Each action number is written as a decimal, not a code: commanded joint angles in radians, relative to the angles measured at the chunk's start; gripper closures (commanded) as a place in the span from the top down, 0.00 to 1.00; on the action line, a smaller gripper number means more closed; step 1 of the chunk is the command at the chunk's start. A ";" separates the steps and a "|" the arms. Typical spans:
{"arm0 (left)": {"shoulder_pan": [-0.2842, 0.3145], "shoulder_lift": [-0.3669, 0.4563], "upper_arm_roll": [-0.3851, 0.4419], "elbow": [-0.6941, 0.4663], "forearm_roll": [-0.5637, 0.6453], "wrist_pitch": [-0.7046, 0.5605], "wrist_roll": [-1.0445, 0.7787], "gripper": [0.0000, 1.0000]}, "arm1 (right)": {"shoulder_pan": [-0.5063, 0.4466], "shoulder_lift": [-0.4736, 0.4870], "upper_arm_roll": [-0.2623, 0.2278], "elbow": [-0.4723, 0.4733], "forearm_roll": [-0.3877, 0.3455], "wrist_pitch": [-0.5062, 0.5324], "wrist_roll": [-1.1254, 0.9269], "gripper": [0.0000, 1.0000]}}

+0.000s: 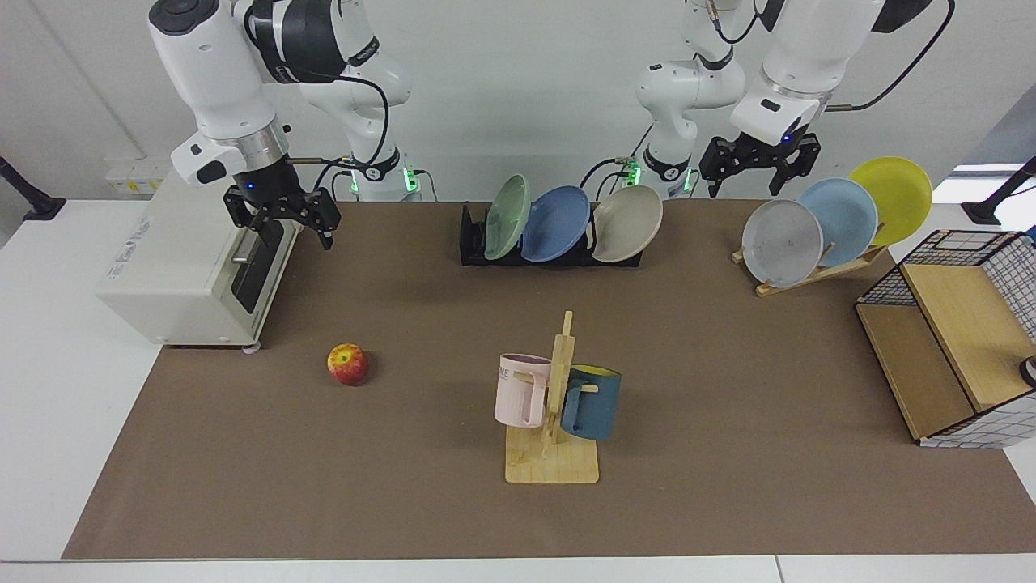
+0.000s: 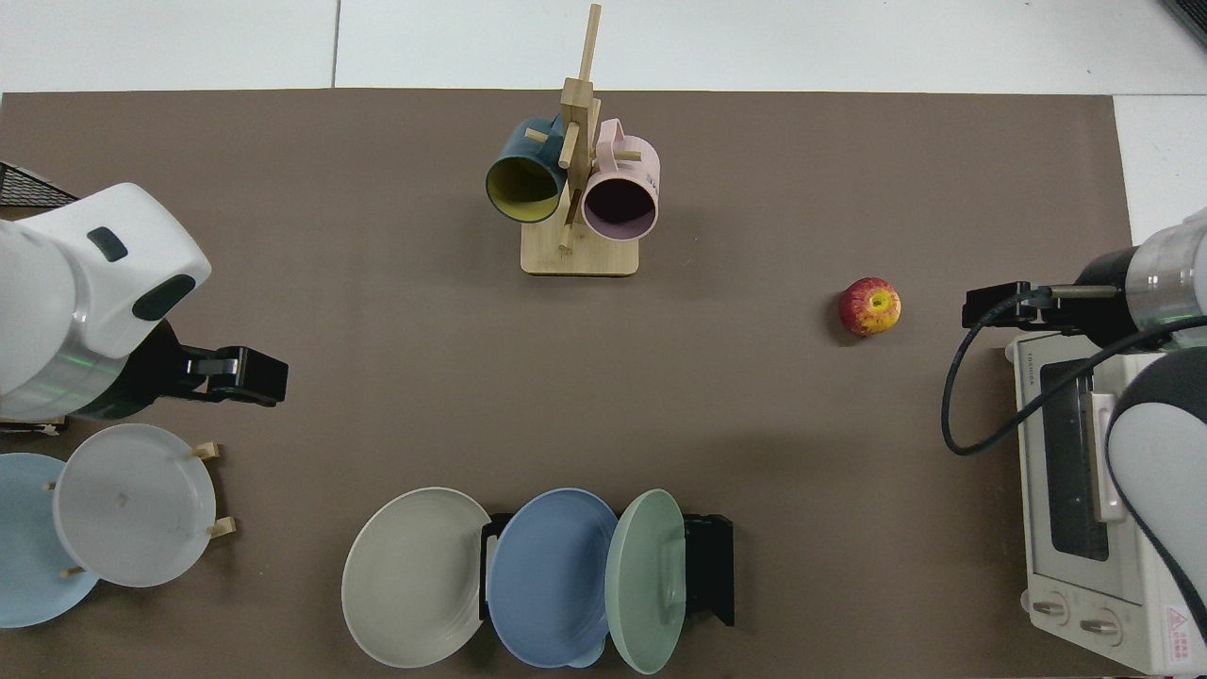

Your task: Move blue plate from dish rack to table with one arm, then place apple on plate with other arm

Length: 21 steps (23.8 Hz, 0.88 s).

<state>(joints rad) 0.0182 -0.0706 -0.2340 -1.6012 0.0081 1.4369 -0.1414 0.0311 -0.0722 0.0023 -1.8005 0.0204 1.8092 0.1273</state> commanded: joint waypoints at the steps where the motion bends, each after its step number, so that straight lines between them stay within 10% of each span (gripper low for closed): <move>1: -0.001 -0.086 0.005 -0.118 -0.065 0.036 0.019 1.00 | -0.016 0.000 0.007 -0.002 0.020 0.015 -0.017 1.00; 21: -0.021 -0.272 -0.211 -0.700 -0.389 0.450 0.143 1.00 | -0.016 0.000 0.007 -0.002 0.020 0.015 -0.017 1.00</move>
<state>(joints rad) 0.0035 -0.2696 -0.3998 -2.1530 -0.3328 1.7841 -0.0389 0.0311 -0.0722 0.0022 -1.8005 0.0204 1.8092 0.1273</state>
